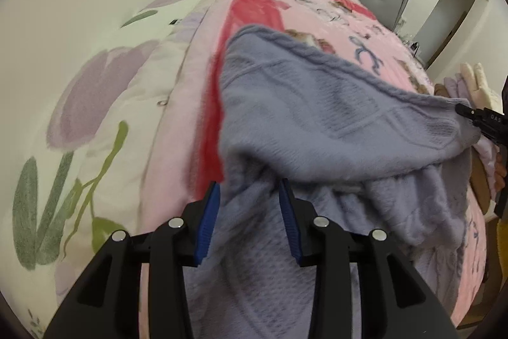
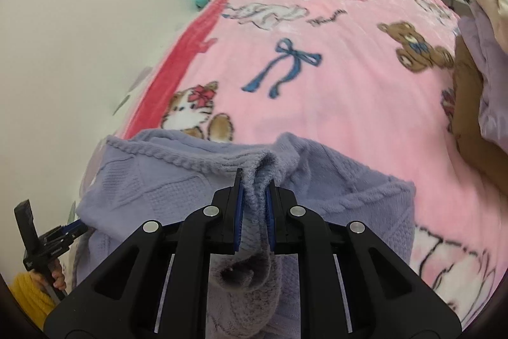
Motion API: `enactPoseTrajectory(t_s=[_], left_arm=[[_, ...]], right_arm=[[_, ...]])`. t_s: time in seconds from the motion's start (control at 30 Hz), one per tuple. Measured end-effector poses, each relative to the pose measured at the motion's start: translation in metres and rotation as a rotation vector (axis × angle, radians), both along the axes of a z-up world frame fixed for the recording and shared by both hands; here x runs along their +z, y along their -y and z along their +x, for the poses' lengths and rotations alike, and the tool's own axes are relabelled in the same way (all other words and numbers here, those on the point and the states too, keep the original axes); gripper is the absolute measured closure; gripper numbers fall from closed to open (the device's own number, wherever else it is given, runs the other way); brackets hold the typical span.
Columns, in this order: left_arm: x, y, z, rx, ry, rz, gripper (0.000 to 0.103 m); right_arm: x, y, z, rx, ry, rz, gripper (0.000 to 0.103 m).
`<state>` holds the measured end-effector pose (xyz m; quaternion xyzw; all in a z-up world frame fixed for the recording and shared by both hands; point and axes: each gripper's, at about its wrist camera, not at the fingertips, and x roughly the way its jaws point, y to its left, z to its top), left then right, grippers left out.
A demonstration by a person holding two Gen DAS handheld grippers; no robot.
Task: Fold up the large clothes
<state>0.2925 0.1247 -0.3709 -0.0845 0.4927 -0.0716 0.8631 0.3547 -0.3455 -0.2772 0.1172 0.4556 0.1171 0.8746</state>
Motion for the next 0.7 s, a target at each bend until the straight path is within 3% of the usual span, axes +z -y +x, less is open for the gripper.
enactPoseTrajectory(t_s=[0.1,0.2,0.27,0.33,0.37,0.5,0.6,0.7], left_arm=[[-0.006,0.001,-0.001,0.002,0.004,0.058,0.065],[-0.009,0.004,0.006,-0.003,-0.009,0.062,0.065],[-0.01,0.006,0.012,-0.009,-0.016,0.061,0.065],[-0.008,0.01,0.019,-0.007,-0.014,0.062,0.065],[-0.007,0.012,0.023,0.002,-0.006,0.073,0.065],[-0.007,0.018,0.028,0.042,-0.004,0.254,0.077],[-0.009,0.01,0.026,0.047,-0.014,0.266,0.078],[-0.02,0.007,0.029,0.035,-0.05,0.302,0.078]], right_arm=[[-0.011,0.005,-0.001,-0.02,-0.03,0.029,0.09],[-0.022,0.004,-0.002,-0.023,-0.049,0.016,0.078],[-0.027,0.004,-0.003,-0.017,-0.05,0.021,0.077],[-0.033,0.002,-0.002,-0.015,-0.055,0.006,0.08],[-0.035,0.002,-0.001,-0.012,-0.059,-0.001,0.09],[-0.026,-0.001,-0.008,0.012,-0.021,-0.048,0.091],[-0.011,0.003,-0.015,0.002,0.028,-0.063,0.092],[-0.02,0.01,-0.011,-0.018,-0.007,-0.088,0.093]])
